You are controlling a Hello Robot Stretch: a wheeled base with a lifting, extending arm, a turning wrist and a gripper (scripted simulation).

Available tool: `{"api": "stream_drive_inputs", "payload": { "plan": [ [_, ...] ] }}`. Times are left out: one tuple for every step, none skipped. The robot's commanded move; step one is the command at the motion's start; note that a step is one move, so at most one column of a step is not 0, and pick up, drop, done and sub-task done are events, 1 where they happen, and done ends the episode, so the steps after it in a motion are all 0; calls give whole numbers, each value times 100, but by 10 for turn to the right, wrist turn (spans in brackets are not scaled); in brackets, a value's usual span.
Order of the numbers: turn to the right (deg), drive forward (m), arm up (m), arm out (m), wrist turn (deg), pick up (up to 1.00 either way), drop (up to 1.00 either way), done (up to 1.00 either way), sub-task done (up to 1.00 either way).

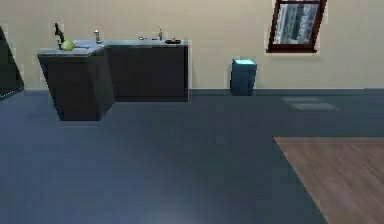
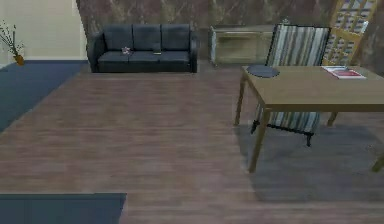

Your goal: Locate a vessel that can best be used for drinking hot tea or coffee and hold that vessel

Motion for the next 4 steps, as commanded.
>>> {"api": "stream_drive_inputs", "payload": {
  "plan": [
    [0, 65, 0, 0, 0, 0, 0, 0, 0],
    [-450, 0, 0, 0, 0, 0, 0, 0, 0],
    [0, 45, 0, 0, 0, 0, 0, 0, 0],
    [0, 100, 0, 0, 0, 0, 0, 0, 0]
  ]
}}
